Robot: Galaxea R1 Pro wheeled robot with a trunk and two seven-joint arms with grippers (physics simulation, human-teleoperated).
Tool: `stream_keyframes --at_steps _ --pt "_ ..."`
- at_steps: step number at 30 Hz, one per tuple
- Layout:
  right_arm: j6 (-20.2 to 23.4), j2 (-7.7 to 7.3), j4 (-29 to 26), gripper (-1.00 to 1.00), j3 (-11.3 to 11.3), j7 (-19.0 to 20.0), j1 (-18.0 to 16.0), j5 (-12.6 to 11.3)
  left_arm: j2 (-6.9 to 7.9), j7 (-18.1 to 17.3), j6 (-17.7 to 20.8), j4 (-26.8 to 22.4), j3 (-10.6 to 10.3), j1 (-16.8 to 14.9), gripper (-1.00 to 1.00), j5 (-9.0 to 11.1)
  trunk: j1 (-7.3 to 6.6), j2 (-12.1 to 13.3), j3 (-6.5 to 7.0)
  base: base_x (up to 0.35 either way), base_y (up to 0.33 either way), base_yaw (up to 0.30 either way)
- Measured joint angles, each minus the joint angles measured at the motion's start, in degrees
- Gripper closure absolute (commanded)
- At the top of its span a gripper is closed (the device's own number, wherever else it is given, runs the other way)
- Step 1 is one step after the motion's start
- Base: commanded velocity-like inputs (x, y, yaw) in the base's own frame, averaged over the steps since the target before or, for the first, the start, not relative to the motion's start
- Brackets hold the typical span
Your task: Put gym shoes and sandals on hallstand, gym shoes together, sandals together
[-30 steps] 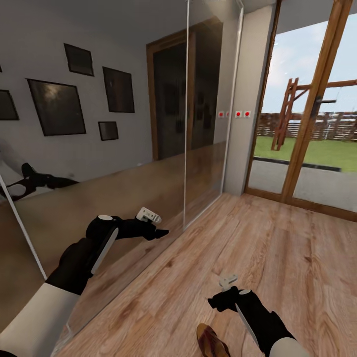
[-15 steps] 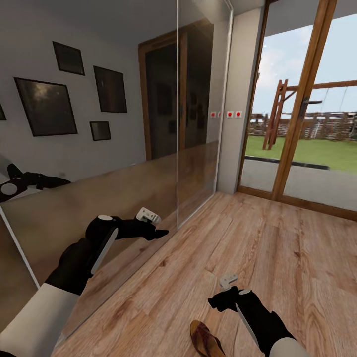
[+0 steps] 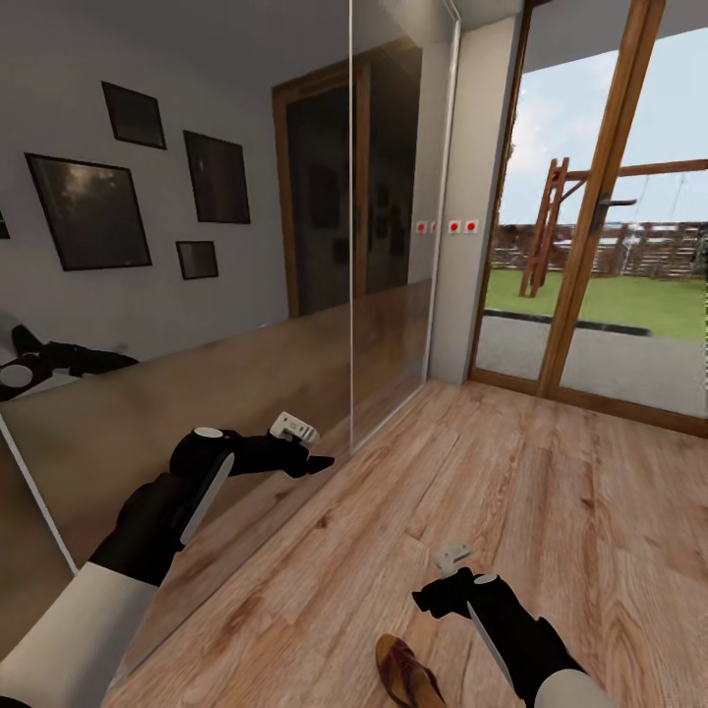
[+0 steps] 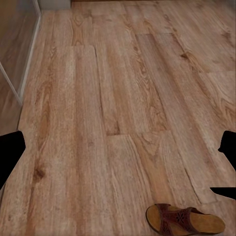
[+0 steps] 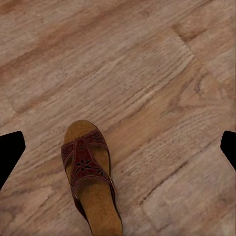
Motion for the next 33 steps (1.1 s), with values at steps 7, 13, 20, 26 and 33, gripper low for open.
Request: stream_keyframes --at_steps 7,13,20,26,33 --pt "0.0 0.00 0.0 -1.00 0.0 0.0 0.0 0.0 0.03 0.0 0.0 0.0 0.0 0.0 -1.00 0.0 0.00 0.0 0.00 0.000 0.000 -0.045" --pt "0.0 0.00 0.0 -1.00 0.0 0.0 0.0 0.0 0.03 0.0 0.0 0.0 0.0 0.0 -1.00 0.0 0.00 0.0 0.00 0.000 0.000 -0.081" --pt "0.0 -0.01 0.0 -1.00 0.0 0.0 0.0 0.0 0.02 0.0 0.0 0.0 0.0 0.0 -1.00 0.0 0.00 0.0 0.00 0.000 0.000 -0.276" --pt "0.0 0.00 0.1 -1.00 0.0 0.0 0.0 0.0 0.03 0.0 0.0 0.0 0.0 0.0 -1.00 0.0 0.00 0.0 0.00 0.000 0.000 -0.112" --pt "0.0 0.00 0.1 -1.00 0.0 0.0 0.0 0.0 0.03 0.0 0.0 0.0 0.0 0.0 -1.00 0.0 0.00 0.0 0.00 0.000 0.000 -0.007"
